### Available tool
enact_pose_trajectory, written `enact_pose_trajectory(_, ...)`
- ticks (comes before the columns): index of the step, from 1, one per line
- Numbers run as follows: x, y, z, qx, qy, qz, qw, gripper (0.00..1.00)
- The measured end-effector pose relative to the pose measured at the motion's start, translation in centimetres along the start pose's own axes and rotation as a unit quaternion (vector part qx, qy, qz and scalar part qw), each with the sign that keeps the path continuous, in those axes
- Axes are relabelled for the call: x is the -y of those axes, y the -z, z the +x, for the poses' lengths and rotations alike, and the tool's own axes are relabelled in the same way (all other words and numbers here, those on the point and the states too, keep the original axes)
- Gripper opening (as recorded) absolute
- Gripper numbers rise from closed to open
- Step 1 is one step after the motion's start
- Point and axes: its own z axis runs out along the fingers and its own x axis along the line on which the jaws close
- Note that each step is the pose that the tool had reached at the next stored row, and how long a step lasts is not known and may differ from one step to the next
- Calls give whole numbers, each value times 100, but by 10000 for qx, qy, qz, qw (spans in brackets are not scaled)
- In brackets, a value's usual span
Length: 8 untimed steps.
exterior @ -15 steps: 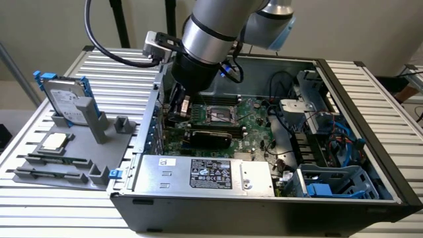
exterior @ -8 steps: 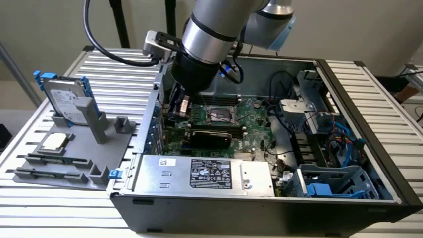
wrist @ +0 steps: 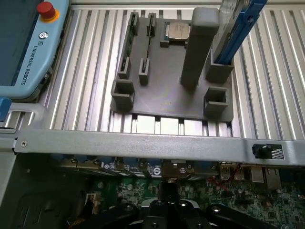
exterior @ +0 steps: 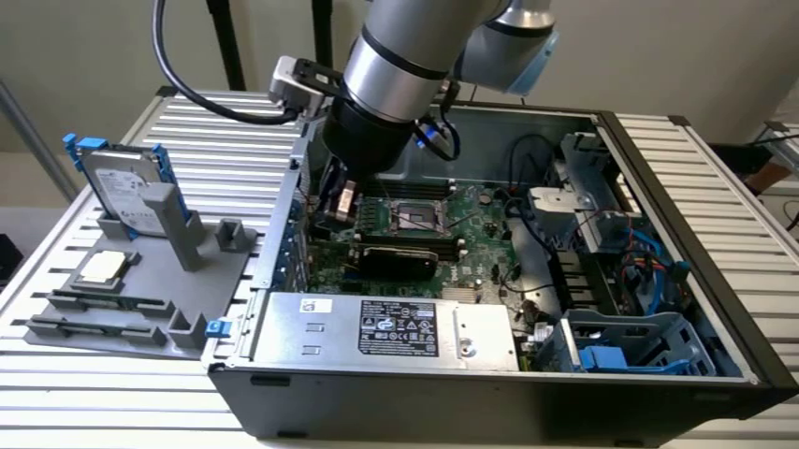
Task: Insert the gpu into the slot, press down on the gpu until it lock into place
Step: 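Press down on the gpu until it lock into place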
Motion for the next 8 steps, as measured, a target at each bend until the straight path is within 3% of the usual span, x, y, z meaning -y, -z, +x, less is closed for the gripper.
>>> enact_pose_trajectory(4, -3, 7, 17, -7, -56, -29, 10000, 11)
enact_pose_trajectory(8, -3, 8, 22, 1, -153, -36, 9999, 11)
